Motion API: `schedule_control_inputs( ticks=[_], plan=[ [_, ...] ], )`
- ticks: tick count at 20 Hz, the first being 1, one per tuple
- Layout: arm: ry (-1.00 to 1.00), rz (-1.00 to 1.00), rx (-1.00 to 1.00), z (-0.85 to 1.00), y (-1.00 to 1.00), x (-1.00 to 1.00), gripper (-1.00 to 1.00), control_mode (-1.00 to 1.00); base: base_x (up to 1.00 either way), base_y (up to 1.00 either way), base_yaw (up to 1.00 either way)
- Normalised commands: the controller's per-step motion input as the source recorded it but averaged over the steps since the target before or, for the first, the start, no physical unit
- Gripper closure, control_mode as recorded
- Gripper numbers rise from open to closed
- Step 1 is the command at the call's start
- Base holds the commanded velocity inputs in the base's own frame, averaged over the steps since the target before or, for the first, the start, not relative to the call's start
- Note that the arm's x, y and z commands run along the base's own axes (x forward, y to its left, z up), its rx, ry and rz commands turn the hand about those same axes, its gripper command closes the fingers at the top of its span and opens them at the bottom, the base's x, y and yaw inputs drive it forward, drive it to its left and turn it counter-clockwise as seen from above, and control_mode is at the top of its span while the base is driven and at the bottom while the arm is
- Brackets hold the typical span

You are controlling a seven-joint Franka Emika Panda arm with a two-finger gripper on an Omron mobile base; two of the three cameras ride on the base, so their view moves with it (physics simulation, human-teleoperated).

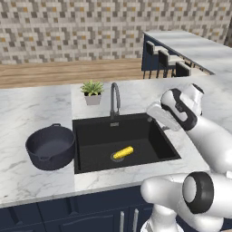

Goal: Dump the corn from the pot into the sink. Then turn on the water and wash the corn. Then turn off the water and put the corn back in the pot.

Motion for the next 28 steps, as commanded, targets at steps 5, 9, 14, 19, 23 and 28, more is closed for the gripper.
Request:
schedule_control_inputs(
  ticks=[5,9,14,19,23,28],
  plan=[
    [0.00,0.05,0.14,-0.17,-0.12,0.52,-1.00,-1.00,0.00,0.00,0.00],
    [-0.03,0.06,0.08,-0.16,0.00,0.51,-1.00,-1.00,0.00,0.00,0.00],
    [0.00,0.05,0.02,-0.09,0.00,0.48,-1.00,-1.00,0.00,0.00,0.00],
    [-0.02,0.04,0.00,-0.08,0.00,0.42,-1.00,-1.00,0.00,0.00,0.00],
    [-0.12,0.05,0.01,-0.11,0.00,0.34,-1.00,-1.00,0.00,0.00,0.00],
    [-0.17,0.07,0.01,-0.17,0.02,0.33,-1.00,-1.00,0.00,0.00,0.00]
  ],
)
